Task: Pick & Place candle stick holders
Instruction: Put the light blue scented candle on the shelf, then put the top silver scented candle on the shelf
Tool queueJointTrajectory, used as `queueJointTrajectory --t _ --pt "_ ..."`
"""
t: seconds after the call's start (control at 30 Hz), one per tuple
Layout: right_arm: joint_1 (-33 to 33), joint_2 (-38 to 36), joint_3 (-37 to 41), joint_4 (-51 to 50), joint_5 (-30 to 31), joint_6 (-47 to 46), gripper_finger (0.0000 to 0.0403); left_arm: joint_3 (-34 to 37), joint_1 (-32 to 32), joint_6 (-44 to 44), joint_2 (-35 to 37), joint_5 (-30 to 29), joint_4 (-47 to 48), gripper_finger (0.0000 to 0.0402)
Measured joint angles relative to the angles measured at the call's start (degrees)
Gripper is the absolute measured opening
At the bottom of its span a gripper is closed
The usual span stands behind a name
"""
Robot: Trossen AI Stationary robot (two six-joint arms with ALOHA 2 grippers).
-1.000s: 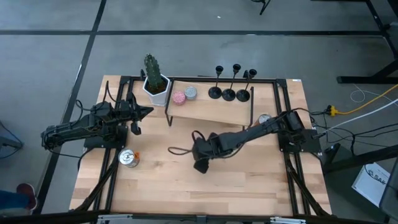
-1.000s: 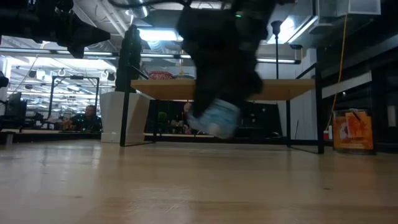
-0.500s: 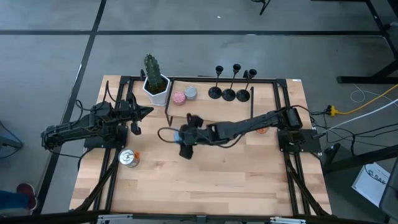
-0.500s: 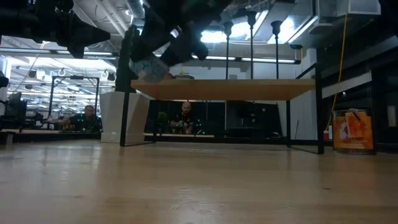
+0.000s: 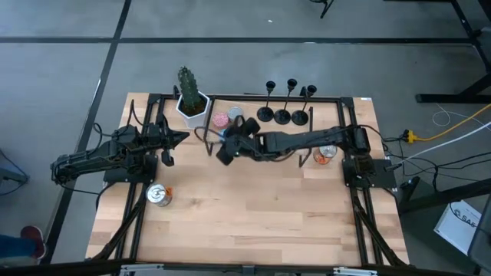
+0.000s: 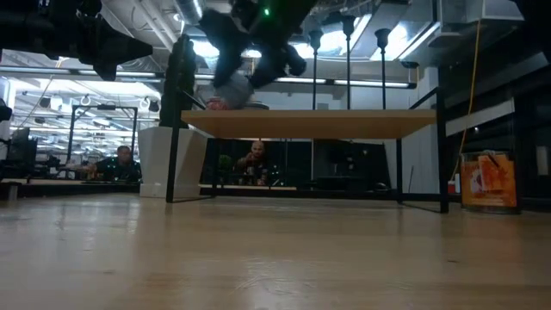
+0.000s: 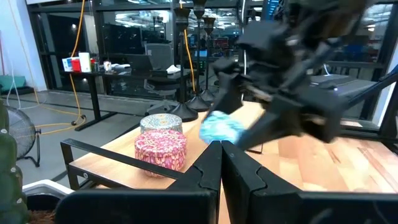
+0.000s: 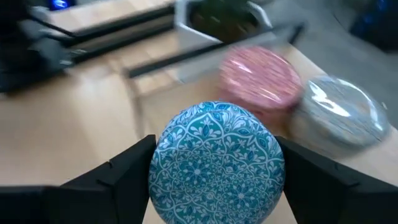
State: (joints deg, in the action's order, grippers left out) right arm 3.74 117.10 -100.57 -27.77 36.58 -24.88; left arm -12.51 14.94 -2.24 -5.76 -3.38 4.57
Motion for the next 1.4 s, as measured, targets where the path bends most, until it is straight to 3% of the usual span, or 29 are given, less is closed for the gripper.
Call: queueJointTrajectory --t 0.23,0.73,1.07,1.4 --pt "-3.08 -0.15 -0.13 -5.01 -0.39 -5.69 0.0295 0.0 0.0 0.0 0.0 -0.02 0.01 0.0006" --pt "-3.3 0.11 0.05 -5.51 -2.8 -3.37 0.0333 0.01 0.01 0.0 0.0 -0.01 -0.01 0.0006" --pt "-3.83 0.11 -0.03 -4.92 -2.32 -3.11 0.0336 0.0 0.02 0.0 0.0 -0.02 0.01 0.0006" --pt "-3.93 -0.01 -7.05 -9.94 -2.25 -1.03 0.0337 0.01 0.01 0.0 0.0 -0.02 -0.01 0.0006"
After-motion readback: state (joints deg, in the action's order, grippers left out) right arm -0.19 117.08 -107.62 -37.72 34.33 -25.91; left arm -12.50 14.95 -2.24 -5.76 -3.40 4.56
